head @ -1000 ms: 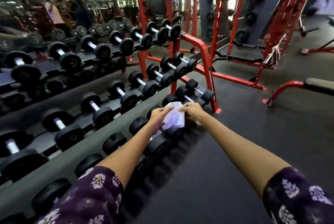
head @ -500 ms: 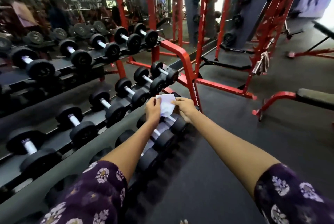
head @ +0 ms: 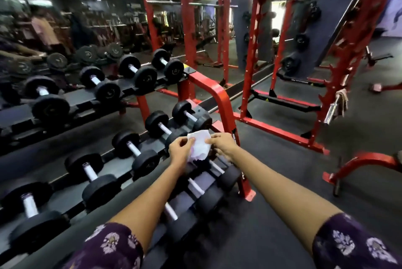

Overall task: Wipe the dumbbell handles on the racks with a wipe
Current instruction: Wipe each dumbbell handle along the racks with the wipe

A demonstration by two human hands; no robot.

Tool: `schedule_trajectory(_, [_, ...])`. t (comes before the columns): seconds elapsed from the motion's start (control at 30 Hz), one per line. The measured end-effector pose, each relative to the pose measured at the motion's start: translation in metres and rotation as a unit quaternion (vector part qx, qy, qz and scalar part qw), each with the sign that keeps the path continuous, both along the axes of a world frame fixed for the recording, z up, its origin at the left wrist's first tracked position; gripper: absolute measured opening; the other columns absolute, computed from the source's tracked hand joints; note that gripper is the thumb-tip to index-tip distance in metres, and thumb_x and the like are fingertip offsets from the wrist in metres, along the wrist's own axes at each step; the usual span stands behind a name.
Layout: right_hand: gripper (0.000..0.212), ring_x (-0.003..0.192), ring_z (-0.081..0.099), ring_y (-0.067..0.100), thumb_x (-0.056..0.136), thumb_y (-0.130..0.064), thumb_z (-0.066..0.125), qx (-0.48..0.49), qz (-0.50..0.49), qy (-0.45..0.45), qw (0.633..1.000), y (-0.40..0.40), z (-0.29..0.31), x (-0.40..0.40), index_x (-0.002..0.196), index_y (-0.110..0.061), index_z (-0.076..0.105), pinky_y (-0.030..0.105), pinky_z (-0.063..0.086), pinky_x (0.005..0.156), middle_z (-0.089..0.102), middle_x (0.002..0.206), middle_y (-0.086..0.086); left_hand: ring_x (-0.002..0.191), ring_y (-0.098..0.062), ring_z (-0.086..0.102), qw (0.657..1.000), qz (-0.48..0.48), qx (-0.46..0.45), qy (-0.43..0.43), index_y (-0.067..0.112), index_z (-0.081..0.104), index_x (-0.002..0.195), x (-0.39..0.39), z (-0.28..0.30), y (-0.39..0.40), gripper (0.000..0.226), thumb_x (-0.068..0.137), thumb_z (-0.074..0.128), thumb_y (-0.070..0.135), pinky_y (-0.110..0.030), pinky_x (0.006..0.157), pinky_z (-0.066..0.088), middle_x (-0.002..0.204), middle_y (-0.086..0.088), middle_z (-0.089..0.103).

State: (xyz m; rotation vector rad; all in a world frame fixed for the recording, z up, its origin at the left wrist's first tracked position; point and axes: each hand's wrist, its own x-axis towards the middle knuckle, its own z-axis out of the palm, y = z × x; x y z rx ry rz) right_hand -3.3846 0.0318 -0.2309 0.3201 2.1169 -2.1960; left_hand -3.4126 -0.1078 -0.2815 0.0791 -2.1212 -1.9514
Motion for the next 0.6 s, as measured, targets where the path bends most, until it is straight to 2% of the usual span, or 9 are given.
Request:
schedule_trajectory(0.07, [0.022,0.058,0.051,0.014,0.081,0.008,0.059,0.001,0.013,0.009,1.000,0.021,0.000,-0.045,0.067,-0.009,0.058,0.016,0.044,0.046,0.056,0.065,0.007,0.056,-0.001,0.049,1.000,0.017,0.003,0.004,0.016,0.054,0.069,-0.037,0.000,0.016,0.027,0.084,0.071,0.001,-0.028,0.067,0.042,0.065,0.001,0.054])
schedule_trajectory(0.13, [0.020,0.055,0.055,0.013,0.082,0.007,0.058,-0.005,0.039,0.009,0.999,0.041,0.000,-0.087,0.071,-0.009,0.058,0.018,0.047,0.047,0.059,0.064,0.006,0.056,-0.005,0.045,0.999,0.035,0.011,0.008,0.018,0.042,0.069,-0.067,0.005,0.033,0.040,0.081,0.071,-0.006,-0.021,0.061,0.041,0.065,0.000,0.049])
schedule_trajectory(0.2, [0.015,0.046,0.056,0.007,0.084,0.004,0.058,-0.007,0.073,0.007,0.997,0.061,0.000,-0.129,0.077,-0.009,0.059,0.017,0.047,0.045,0.061,0.052,-0.001,0.057,-0.008,0.040,0.998,0.066,0.012,0.011,0.017,0.038,0.067,-0.095,0.013,0.055,0.043,0.082,0.069,-0.007,-0.011,0.053,0.037,0.064,0.000,0.046])
schedule_trajectory(0.27, [0.014,0.039,0.054,0.003,0.084,0.003,0.058,0.006,0.101,0.004,0.995,0.080,0.004,-0.165,0.078,-0.009,0.059,0.015,0.046,0.042,0.059,0.045,-0.006,0.058,-0.008,0.040,0.996,0.090,0.010,0.011,0.016,0.043,0.064,-0.125,0.020,0.077,0.039,0.083,0.067,-0.007,-0.011,0.052,0.036,0.063,0.001,0.046])
schedule_trajectory(0.33, [0.019,0.040,0.053,0.004,0.084,0.005,0.058,0.022,0.124,0.005,0.992,0.097,0.009,-0.197,0.072,-0.010,0.058,0.016,0.045,0.042,0.058,0.048,-0.003,0.060,-0.006,0.048,0.996,0.093,-0.001,0.010,0.011,0.052,0.065,-0.155,0.021,0.095,0.030,0.083,0.066,-0.010,-0.015,0.059,0.039,0.065,0.002,0.052])
schedule_trajectory(0.43, [0.025,0.055,0.049,0.012,0.082,0.008,0.056,0.028,0.146,0.026,0.988,0.123,0.022,-0.251,0.065,-0.011,0.055,0.016,0.043,0.044,0.052,0.062,0.005,0.062,0.007,0.057,0.994,0.105,-0.004,0.016,0.001,0.068,0.086,-0.208,0.031,0.123,0.010,0.085,0.064,-0.008,-0.016,0.070,0.045,0.074,0.002,0.063])
schedule_trajectory(0.47, [0.026,0.057,0.047,0.012,0.081,0.009,0.056,0.028,0.146,0.033,0.988,0.130,0.025,-0.269,0.064,-0.011,0.055,0.015,0.043,0.043,0.050,0.064,0.006,0.068,0.007,0.058,0.993,0.114,-0.008,0.019,0.003,0.071,0.091,-0.225,0.034,0.131,0.013,0.085,0.063,-0.007,-0.020,0.077,0.046,0.080,-0.001,0.067])
schedule_trajectory(0.53, [0.029,0.056,0.045,0.014,0.080,0.009,0.057,0.034,0.140,0.034,0.989,0.141,0.028,-0.303,0.062,-0.013,0.054,0.014,0.041,0.042,0.049,0.063,0.006,0.083,-0.009,0.061,0.990,0.135,-0.027,0.026,0.001,0.073,0.098,-0.254,0.041,0.146,0.019,0.087,0.060,-0.007,-0.023,0.084,0.047,0.094,-0.005,0.068])
schedule_trajectory(0.6, [0.031,0.056,0.045,0.016,0.079,0.009,0.057,0.035,0.148,0.035,0.988,0.149,0.027,-0.340,0.059,-0.015,0.054,0.020,0.042,0.049,0.049,0.062,0.006,0.089,-0.015,0.058,0.987,0.151,-0.048,0.028,-0.002,0.072,0.104,-0.283,0.044,0.158,0.023,0.088,0.057,-0.008,-0.012,0.074,0.046,0.098,-0.006,0.066])
